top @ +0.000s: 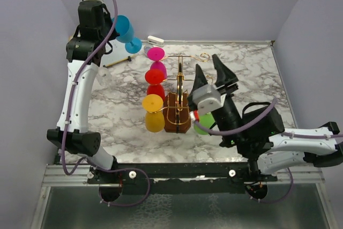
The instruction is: Take the wine glass off the wine glass rack
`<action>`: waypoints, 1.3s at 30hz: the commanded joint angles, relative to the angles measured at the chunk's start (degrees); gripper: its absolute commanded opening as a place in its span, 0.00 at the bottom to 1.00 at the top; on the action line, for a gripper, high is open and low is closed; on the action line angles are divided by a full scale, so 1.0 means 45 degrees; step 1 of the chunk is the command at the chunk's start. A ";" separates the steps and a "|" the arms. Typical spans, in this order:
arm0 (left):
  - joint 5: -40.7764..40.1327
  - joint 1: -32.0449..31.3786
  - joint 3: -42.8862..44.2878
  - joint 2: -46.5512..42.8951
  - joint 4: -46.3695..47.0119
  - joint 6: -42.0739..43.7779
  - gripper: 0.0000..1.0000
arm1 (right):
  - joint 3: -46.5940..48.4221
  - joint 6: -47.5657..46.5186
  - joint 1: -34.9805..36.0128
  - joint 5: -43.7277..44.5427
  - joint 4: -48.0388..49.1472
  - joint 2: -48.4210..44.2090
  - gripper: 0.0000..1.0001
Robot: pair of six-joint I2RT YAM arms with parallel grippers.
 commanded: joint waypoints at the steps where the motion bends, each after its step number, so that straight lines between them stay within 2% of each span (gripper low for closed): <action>1: 0.0345 0.1326 0.0131 0.0794 0.0026 0.0153 0.00 | 0.0354 0.2917 -0.0561 0.2163 -0.0623 -0.0198 0.50; 6: 0.1710 0.2213 -0.0364 0.1748 0.0408 -0.0288 0.00 | 0.0718 0.6469 -0.0911 0.3469 -0.3441 -0.0791 0.49; 8: 0.1626 0.2271 -0.0160 0.2449 0.0422 -0.0310 0.00 | 0.0705 0.8217 -0.0912 0.3541 -0.5246 -0.1148 0.49; 10: 0.1580 0.2473 0.0328 0.3099 0.0228 -0.0326 0.00 | 0.0415 0.9154 -0.0912 0.3622 -0.6150 -0.1493 0.49; 14: 0.1819 0.3184 0.0851 0.3864 -0.0085 -0.0676 0.00 | -0.0327 0.9639 -0.0912 0.4002 -0.6595 -0.1783 0.49; 22: 0.2564 0.3331 -0.0380 0.4137 0.0475 -0.0463 0.00 | -0.0749 1.0983 -0.0912 0.3806 -0.7875 -0.1915 0.49; 27: 0.1835 0.2726 -0.0548 0.4633 0.0656 0.0011 0.00 | -0.0954 1.1340 -0.0912 0.3842 -0.7959 -0.2004 0.49; 32: 0.0300 0.1915 -0.0198 0.5295 0.0440 0.0565 0.00 | -0.0957 1.1963 -0.0902 0.4032 -0.8549 -0.2114 0.49; 39: -0.0710 0.1759 -0.0507 0.5549 0.0629 0.0792 0.00 | -0.0965 1.2938 -0.0912 0.3992 -0.9596 -0.2728 0.48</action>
